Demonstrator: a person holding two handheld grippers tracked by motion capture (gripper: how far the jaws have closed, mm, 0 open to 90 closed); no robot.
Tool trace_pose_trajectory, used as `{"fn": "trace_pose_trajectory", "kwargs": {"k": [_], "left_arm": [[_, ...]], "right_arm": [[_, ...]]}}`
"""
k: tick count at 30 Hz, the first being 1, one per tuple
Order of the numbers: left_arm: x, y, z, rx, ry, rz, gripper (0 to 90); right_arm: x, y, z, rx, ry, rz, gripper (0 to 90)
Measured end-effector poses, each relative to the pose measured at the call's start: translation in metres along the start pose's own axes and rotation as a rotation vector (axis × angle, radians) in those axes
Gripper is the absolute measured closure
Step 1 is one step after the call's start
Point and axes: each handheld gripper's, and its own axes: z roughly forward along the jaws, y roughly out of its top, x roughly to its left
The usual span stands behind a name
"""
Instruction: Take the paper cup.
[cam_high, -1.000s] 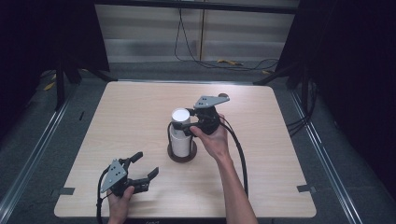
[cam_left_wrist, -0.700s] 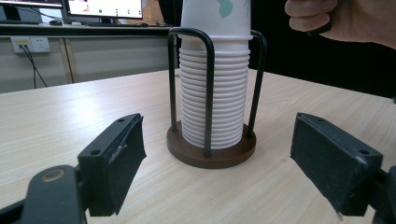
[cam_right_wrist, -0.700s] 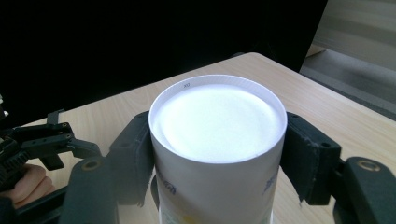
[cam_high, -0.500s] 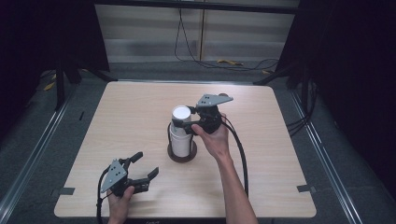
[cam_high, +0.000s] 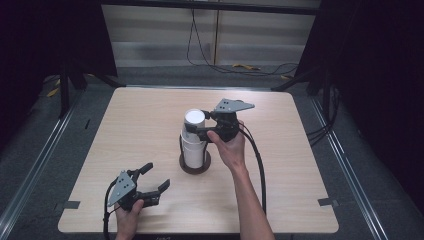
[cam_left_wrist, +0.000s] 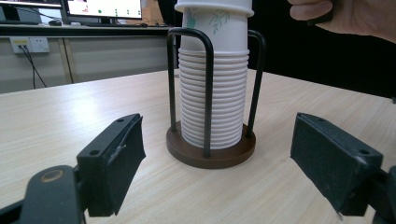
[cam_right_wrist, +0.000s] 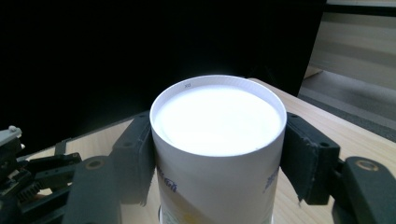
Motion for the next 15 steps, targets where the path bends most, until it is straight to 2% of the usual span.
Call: {"fn": "trace_pose_trajectory", "kwargs": {"k": [15], "left_arm": [[0.0002,0.0001,0.0004,0.005,-0.006,0.001,16.9]], "right_arm": [[0.0012,0.0046,-0.0079,-0.062,0.0,0.01,34.4]]}}
